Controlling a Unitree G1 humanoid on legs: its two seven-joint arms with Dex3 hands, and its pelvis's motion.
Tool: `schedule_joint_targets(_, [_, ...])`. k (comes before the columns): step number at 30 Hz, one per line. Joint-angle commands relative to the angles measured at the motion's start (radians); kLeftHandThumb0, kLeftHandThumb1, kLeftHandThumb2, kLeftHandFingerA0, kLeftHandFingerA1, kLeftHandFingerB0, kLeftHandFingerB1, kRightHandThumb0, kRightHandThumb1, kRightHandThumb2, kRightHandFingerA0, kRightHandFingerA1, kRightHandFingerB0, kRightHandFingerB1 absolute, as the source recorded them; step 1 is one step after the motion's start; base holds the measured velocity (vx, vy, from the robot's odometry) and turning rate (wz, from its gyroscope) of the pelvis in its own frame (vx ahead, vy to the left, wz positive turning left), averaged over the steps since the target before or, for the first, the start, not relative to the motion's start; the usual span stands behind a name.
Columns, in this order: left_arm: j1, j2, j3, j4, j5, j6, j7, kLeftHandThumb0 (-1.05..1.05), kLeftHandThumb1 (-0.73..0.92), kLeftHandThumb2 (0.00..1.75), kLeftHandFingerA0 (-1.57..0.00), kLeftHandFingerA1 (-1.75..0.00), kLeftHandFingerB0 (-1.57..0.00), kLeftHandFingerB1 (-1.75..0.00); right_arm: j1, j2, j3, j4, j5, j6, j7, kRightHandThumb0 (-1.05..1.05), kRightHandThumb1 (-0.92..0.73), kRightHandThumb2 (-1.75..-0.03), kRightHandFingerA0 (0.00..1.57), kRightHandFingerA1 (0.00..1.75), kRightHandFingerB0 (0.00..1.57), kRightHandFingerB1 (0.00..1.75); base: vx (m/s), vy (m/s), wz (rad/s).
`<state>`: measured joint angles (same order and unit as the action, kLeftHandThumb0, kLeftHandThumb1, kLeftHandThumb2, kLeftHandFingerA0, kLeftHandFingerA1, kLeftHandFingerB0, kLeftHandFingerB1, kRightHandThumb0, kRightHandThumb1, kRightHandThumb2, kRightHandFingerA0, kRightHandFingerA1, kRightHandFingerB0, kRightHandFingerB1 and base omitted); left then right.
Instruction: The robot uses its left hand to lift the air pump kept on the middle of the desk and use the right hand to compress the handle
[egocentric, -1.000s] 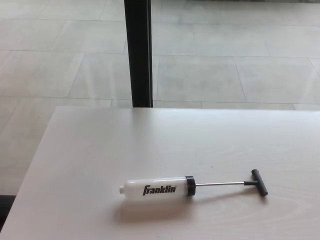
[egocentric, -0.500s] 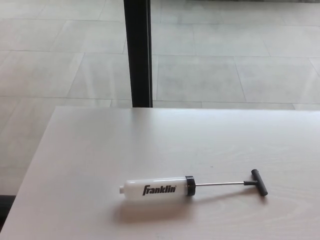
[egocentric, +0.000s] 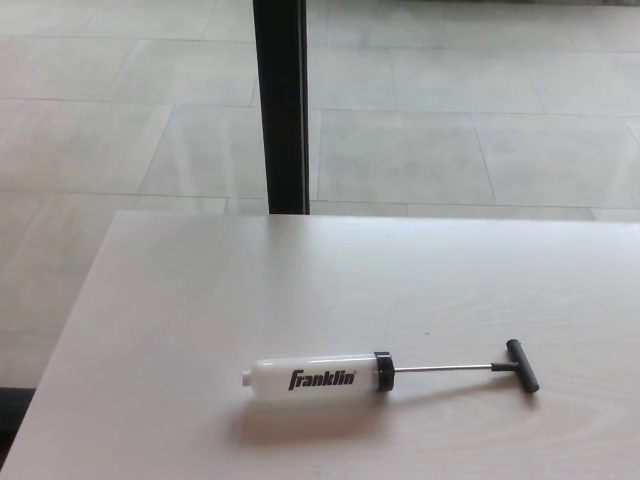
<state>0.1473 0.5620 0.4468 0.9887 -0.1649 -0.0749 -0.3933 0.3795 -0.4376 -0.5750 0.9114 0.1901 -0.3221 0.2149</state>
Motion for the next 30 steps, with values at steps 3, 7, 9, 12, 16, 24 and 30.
schedule_joint_targets(3, [-0.113, 0.158, -0.096, -0.441, 0.184, 0.075, 0.154, -0.80, 0.61, 0.59, -0.14, -0.40, -0.18, -0.31, -0.020, -0.028, -0.016, 0.031, 0.029, -0.013, -0.012, -0.55, -0.54, -0.82, 0.27, 0.54, 0.17, 0.42, 0.00, 0.000, 0.00])
schedule_joint_targets(7, [-0.204, 0.142, -0.145, -0.633, 0.216, 0.078, 0.145, -0.86, 0.54, 0.57, -0.27, -0.46, -0.30, -0.32, -0.002, -0.018, -0.017, -0.016, 0.026, -0.014, -0.025, -0.50, -0.67, -0.61, 0.35, 0.53, 0.23, 0.32, 0.00, 0.000, 0.00])
schedule_joint_targets(9, [-0.277, 0.088, -0.199, -0.741, 0.228, 0.034, 0.136, -0.81, 0.46, 0.66, -0.31, -0.46, -0.27, -0.37, -0.009, -0.026, -0.011, -0.001, 0.020, -0.019, -0.016, -0.51, -0.68, -0.61, 0.36, 0.52, 0.23, 0.31, 0.00, 0.000, 0.00])
schedule_joint_targets(12, [-0.343, 0.031, -0.272, -0.826, 0.296, 0.023, 0.175, -0.82, 0.57, 0.58, -0.35, -0.42, -0.33, -0.32, -0.016, -0.033, -0.007, -0.001, 0.017, -0.014, -0.014, -0.55, -0.52, -0.83, 0.29, 0.57, 0.16, 0.43, 0.00, 0.000, 0.00])
schedule_joint_targets(16, [-0.419, -0.046, -0.387, -0.917, 0.378, 0.016, 0.196, -0.82, 0.57, 0.58, -0.35, -0.46, -0.34, -0.34, -0.008, -0.027, -0.010, -0.031, 0.026, -0.004, -0.005, -0.49, -0.67, -0.61, 0.34, 0.54, 0.25, 0.33, 0.00, 0.000, 0.00])
schedule_joint_targets(24, [-0.517, -0.158, -0.618, -0.968, 0.516, 0.007, 0.185, -0.78, 0.59, 0.58, -0.35, -0.46, -0.29, -0.33, -0.023, -0.045, 0.001, 0.004, 0.006, -0.010, -0.014, -0.48, -0.65, -0.60, 0.37, 0.51, 0.30, 0.34, 0.00, 0.000, 0.00])
schedule_joint_targets(30, [-0.559, -0.256, -0.770, -0.941, 0.566, -0.009, 0.186, -0.78, 0.60, 0.58, -0.36, -0.58, -0.30, -0.38, -0.018, -0.040, 0.017, -0.023, -0.011, -0.011, -0.022, -0.44, -0.64, -0.59, 0.44, 0.52, 0.32, 0.35, 0.00, 0.000, 0.00])
